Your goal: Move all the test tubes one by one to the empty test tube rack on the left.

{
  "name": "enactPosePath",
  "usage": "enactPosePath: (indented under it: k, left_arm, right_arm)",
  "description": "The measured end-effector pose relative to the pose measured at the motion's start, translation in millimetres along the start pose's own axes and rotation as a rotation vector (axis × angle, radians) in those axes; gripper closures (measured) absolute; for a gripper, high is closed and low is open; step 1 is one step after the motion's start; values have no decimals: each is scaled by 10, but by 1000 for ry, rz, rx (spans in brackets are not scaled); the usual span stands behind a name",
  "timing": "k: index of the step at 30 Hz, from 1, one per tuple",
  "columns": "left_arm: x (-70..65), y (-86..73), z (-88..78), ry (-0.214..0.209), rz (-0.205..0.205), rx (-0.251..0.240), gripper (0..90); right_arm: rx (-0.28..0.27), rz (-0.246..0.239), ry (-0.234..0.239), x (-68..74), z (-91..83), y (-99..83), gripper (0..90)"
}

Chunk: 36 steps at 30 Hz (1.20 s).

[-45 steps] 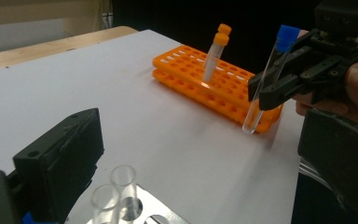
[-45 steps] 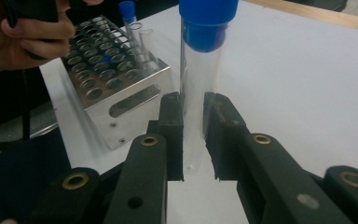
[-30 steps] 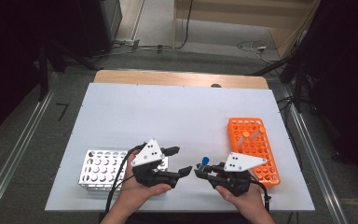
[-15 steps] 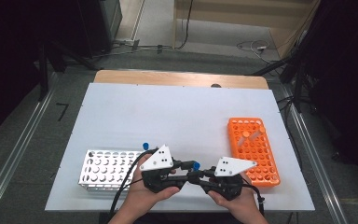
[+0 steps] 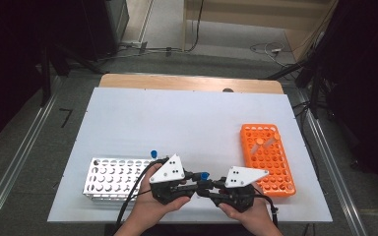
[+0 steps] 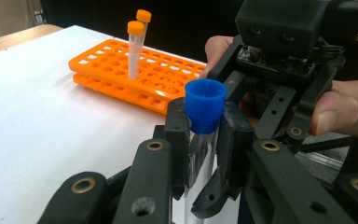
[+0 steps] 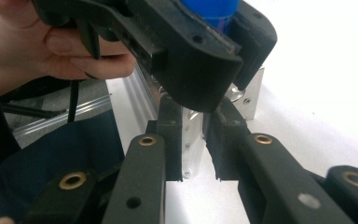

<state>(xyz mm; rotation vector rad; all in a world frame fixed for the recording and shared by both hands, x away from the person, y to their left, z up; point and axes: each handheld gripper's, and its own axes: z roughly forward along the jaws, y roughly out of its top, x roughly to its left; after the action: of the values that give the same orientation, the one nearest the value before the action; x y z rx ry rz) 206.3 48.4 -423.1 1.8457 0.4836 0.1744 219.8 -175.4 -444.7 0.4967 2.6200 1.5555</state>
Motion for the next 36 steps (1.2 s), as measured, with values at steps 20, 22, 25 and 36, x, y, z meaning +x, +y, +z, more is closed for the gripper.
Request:
enactPosePath:
  k: [20,22,25,36]
  left_arm:
    - [228,20,-397,81,-17,-51,771]
    - [259,21,-456,94,-23,-59,771]
    - [313,19,-553,121,-28,-70,771]
    - [474,-9,-876,217,-50,-106,772]
  right_arm:
    - [-59,52,-41,-214,-274,-49,137]
    - [-64,60,-42,-241,-311,-56,86]
    - [-73,66,-50,-278,-363,-71,35]
    - [-97,101,-116,-423,-530,-129,0]
